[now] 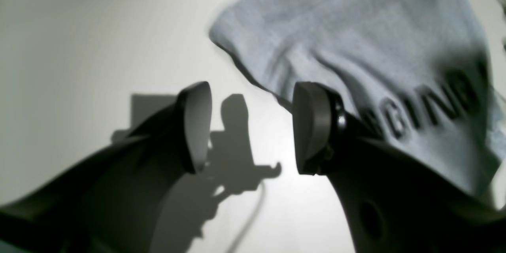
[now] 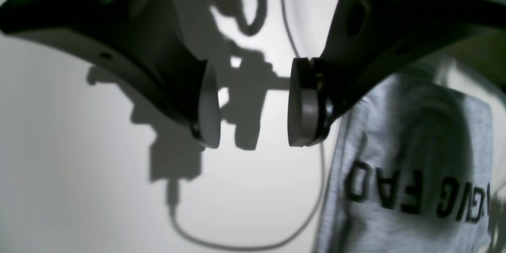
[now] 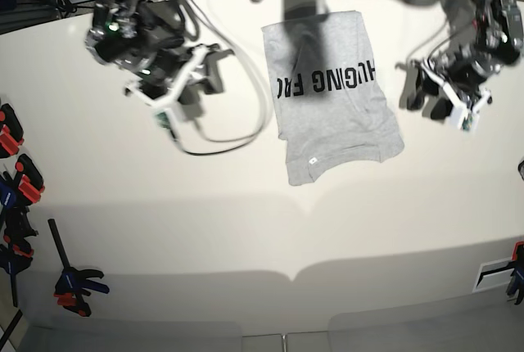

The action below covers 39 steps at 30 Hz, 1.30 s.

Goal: Fold the T-shirt properly

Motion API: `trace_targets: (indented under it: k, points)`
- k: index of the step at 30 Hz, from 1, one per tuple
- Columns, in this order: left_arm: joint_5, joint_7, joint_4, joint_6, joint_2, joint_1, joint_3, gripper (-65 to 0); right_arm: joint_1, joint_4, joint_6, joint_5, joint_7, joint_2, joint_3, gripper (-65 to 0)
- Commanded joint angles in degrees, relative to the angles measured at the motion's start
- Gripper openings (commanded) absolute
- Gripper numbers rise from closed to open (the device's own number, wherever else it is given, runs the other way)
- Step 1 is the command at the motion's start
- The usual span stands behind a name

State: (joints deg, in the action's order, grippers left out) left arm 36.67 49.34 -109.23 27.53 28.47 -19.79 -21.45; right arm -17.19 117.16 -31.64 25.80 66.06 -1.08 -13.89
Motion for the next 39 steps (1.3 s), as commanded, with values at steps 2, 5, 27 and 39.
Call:
trace_targets:
  k: [2, 5, 27, 39]
  points:
    - [-1.73, -0.9, -3.23, -2.08, 1.09, -4.83, -2.25, -34.5, -3.52, 3.08, -1.44, 5.05, 0.63, -0.83, -3.89, -37.7]
    - [-3.8, -1.18, -5.77, -2.71, 1.07, -12.33, -5.49, -34.5, -10.19, 7.17, -2.95, 8.96, 1.46, -1.75, -9.77, -37.7]
    - [-11.06, -18.71, 5.03, 5.57, 1.09, -47.01, -3.23, -34.5, -49.31, -9.94, -8.36, 17.05, -10.36, -12.81, -11.87, -37.7]
    - [-24.2, -27.21, 52.0, 0.13, -8.92, -16.87, 15.34, -34.5, -17.4, -67.58, -8.36, 4.74, -33.18, -26.91, 22.29, -37.7]
